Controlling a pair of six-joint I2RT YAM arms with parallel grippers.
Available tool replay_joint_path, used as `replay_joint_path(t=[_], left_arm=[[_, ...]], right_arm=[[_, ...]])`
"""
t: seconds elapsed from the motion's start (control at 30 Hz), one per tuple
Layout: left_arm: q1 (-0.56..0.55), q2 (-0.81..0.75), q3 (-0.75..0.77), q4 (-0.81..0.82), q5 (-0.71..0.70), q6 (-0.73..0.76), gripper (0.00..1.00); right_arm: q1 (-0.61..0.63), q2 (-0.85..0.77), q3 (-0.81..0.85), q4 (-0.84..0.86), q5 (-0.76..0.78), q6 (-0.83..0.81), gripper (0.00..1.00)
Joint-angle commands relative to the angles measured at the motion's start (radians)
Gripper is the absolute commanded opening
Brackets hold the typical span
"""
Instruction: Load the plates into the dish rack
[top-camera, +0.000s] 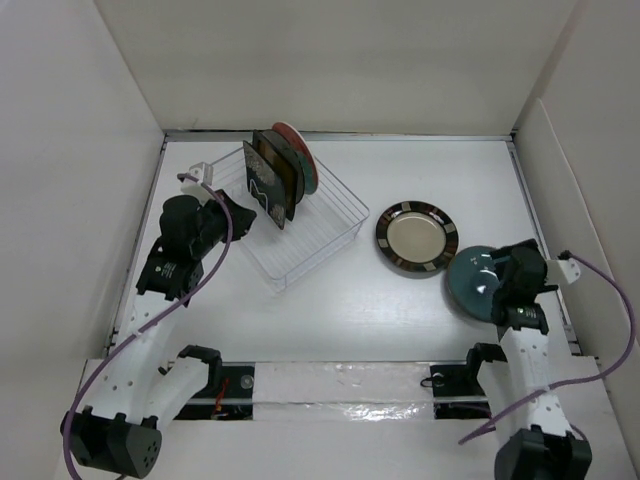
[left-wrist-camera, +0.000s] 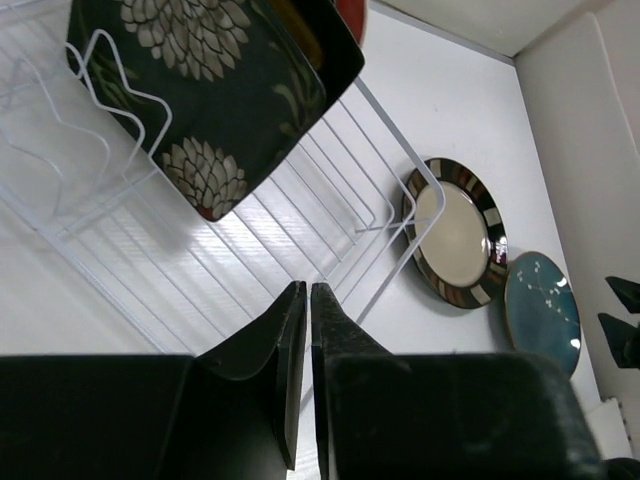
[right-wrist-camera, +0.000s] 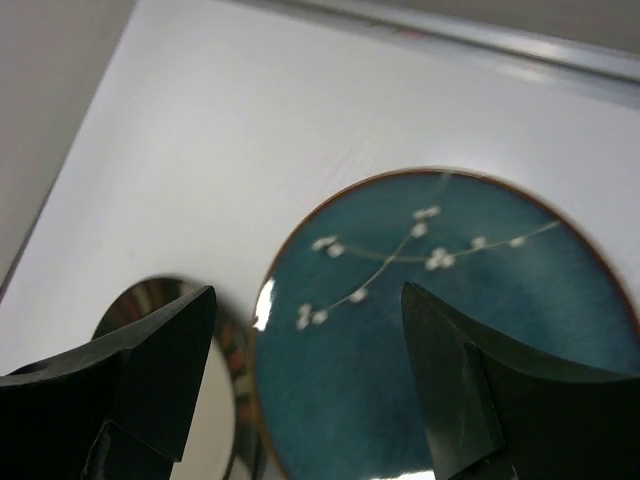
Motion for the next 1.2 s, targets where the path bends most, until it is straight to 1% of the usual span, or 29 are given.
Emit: replay_joint_path(t=[0.0,0.03,0.07,0.1,0.17,0.23,0.37,0.43,0.53,0.6,0.63,0.73,0.83,1.0,1.03,1.07,1.13,1.17], left_arm=[[-0.021,-0.006,0.017,0.057,0.049,0.01,0.05],[-0.03,-0.01,0.014,0.072,0.084,0.007,0.06],[-0.03,-0.012,0.009,0.08,0.1,0.003,0.08],[-0.03,-0.01,0.008,0.084,0.111,0.002,0.08],[-0.039,-0.007,0.011,0.084,0.126,0.003,0.09],[-0.039,-0.009,0.003,0.096,0.15,-0.001,0.1],[-0.048,0.007,0.008,0.098,0.161,-0.007,0.12],[-0.048,0.013,0.008,0.109,0.204,-0.016,0.12],[-0.058,0.023,0.017,0.112,0.22,-0.03,0.12],[-0.058,0.033,0.025,0.101,0.221,-0.03,0.12],[-0.058,0.033,0.022,0.106,0.236,-0.033,0.12],[-0.084,0.039,0.035,0.095,0.226,-0.03,0.12],[-0.096,0.04,0.057,0.075,0.201,-0.021,0.12],[-0.105,0.04,0.055,0.072,0.2,-0.021,0.12],[-0.105,0.04,0.055,0.073,0.198,-0.021,0.12],[-0.105,0.042,0.052,0.075,0.2,-0.021,0.12],[-0.105,0.048,0.052,0.08,0.204,-0.026,0.12],[-0.105,0.051,0.052,0.083,0.213,-0.027,0.12]], right_arm=[[-0.203,0.079,-0.004,0.069,-0.195,0.004,0.8],[-0.25,0.119,-0.004,0.083,-0.239,-0.013,0.8],[-0.332,0.134,-0.005,0.103,-0.261,-0.02,0.8],[-0.371,0.148,-0.008,0.115,-0.282,-0.03,0.8],[-0.414,0.182,-0.013,0.126,-0.333,-0.037,0.79],[-0.437,0.194,-0.024,0.131,-0.35,-0.011,0.79],[-0.516,0.168,0.002,0.019,-0.292,-0.036,0.79],[-0.525,0.125,0.027,-0.039,-0.24,-0.031,0.79],[-0.525,0.107,0.038,-0.116,-0.264,0.018,0.8],[-0.534,0.136,0.039,-0.139,-0.276,0.041,0.8],[-0.534,0.185,0.041,-0.144,-0.287,0.048,0.81],[-0.534,0.252,0.036,-0.162,-0.325,0.067,0.82],[-0.534,0.263,0.042,-0.184,-0.333,0.07,0.83],[-0.514,0.309,0.059,-0.205,-0.333,0.072,0.85],[-0.514,0.308,0.067,-0.211,-0.333,0.069,0.85],[-0.488,0.3,0.073,-0.237,-0.316,0.068,0.85],[-0.448,0.202,0.084,-0.257,-0.271,0.087,0.85],[-0.448,0.163,0.085,-0.262,-0.232,0.085,0.85]])
